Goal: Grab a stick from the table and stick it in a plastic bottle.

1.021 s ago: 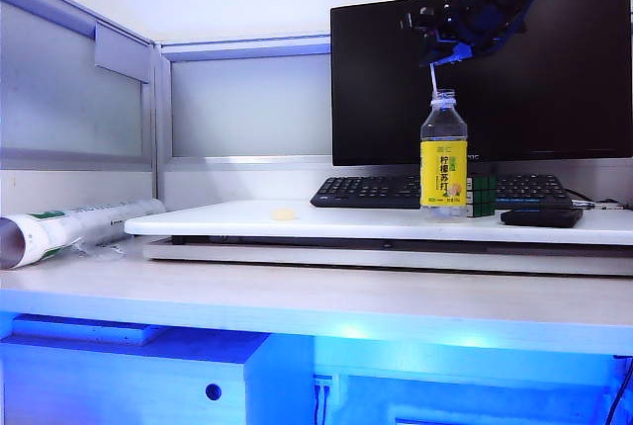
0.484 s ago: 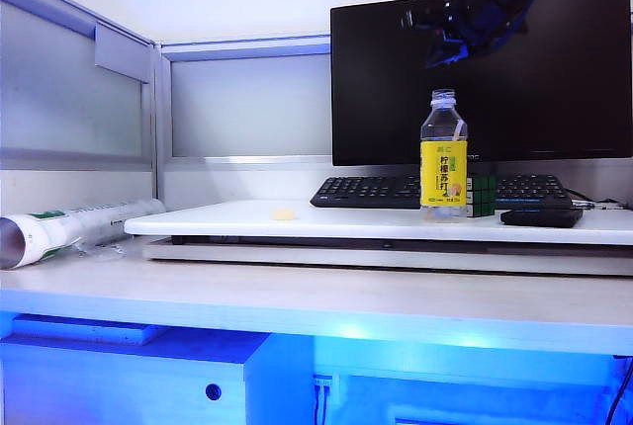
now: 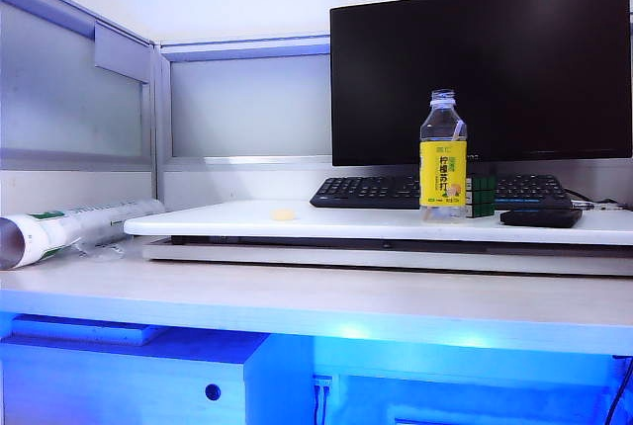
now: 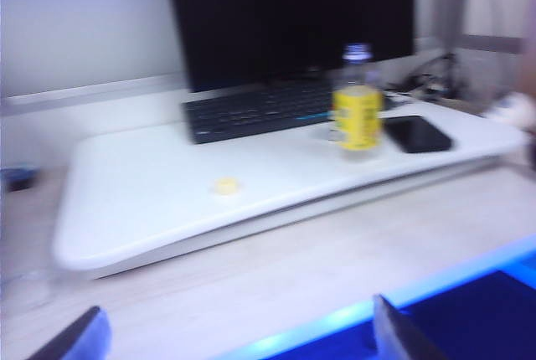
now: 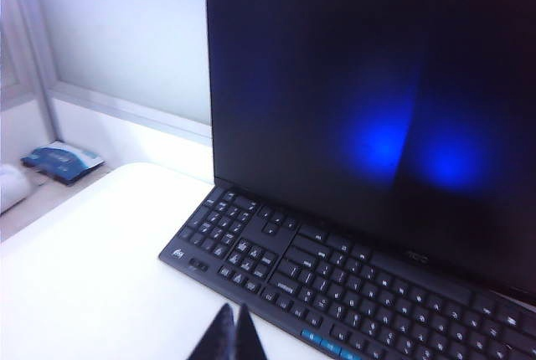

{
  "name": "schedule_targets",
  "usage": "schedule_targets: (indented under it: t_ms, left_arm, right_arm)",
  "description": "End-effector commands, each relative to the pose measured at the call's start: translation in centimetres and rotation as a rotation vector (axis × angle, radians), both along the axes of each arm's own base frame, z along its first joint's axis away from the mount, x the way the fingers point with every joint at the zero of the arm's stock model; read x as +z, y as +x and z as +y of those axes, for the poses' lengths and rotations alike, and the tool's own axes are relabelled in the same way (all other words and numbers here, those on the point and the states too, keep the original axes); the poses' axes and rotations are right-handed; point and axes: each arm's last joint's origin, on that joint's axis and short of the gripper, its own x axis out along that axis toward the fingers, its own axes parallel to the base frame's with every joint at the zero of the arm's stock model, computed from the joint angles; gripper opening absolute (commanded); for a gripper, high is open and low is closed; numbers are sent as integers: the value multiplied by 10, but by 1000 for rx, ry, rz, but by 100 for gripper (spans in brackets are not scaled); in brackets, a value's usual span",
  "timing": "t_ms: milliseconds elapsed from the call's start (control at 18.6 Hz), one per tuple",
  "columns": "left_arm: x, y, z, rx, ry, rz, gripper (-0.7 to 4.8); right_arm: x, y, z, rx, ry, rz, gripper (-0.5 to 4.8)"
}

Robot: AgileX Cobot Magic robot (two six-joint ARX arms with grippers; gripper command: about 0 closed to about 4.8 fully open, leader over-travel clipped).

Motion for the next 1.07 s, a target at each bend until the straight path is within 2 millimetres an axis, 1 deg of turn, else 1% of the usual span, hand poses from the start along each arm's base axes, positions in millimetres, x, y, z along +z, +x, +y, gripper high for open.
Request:
schedule_targets:
  t_ms: [54,107,161,322,376,430,484,537,645,699,1075]
  left_arm:
    - [2,1,3,100,-14,-12,419]
    - [2,2,4,145,-19,-12,387]
    - [2,2,5,193,-25,-12,331]
    - [2,3,7,274,-35,-12,267]
    - [2,3,8,309,-39,-12,267]
    - [2,3,10,354,-44,-11,267]
    - [2,4,10,378,-47,-11,265]
    - [2,4,11,392,-48,-8,248]
    - [0,4,11,402,-47,8,120]
    - [-2,4,11,400,-43,32,82]
    - [-16,4,11,406,-17,174,79]
  right_arm:
    - [4,-18,-4,-6,1,-6,-5]
    - [1,-28,-9,-13,2,-8,-5]
    - [-5,-39,-13,-22,0,4,-5]
    - [-20,-63,-24,-46,-1,10,-5]
    - [-26,-72,-28,-54,0,11,-5]
    - [-36,-88,-35,-72,11,23,-5]
    - [-45,-99,-41,-89,30,26,-5]
    - [-52,-107,-46,-105,46,27,-5]
    - [-71,-130,-54,-129,73,36,-5]
    - [-86,-148,-56,-132,72,46,-5]
    - [-135,-206,-61,-165,114,62,-5]
